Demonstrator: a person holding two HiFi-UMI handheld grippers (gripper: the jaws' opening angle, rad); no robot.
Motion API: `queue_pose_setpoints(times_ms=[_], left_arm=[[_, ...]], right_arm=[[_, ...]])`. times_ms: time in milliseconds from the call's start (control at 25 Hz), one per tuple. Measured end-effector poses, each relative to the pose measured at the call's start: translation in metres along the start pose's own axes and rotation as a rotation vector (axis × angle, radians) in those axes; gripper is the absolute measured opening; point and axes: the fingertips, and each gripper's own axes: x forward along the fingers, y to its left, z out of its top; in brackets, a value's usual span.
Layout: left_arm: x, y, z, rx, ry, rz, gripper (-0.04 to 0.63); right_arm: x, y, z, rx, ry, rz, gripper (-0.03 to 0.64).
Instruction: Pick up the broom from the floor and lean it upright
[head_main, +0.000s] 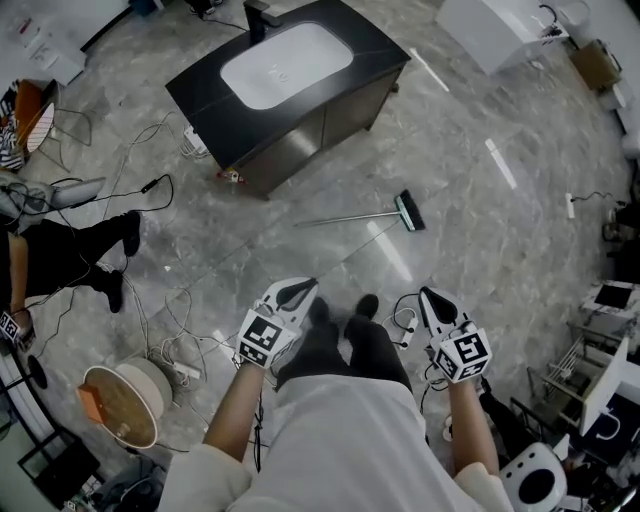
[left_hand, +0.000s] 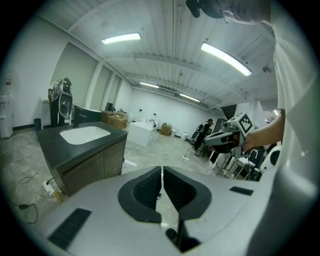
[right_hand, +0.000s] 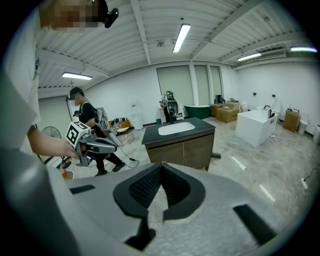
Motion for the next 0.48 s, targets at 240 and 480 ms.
queue_pose_setpoints(times_ms=[240, 480], left_arm=[[0.026, 0.036, -0.007, -0.035, 0.004, 0.047, 0.014], [0.068, 0.074, -0.019, -0.076, -0.008, 0.112, 0.014]], right_arm=[[0.053, -0.026, 0.000, -0.017, 0.028, 0.038, 0.002], [0.116, -0.069, -0.007, -0.051, 0.067, 0.106, 0.002]])
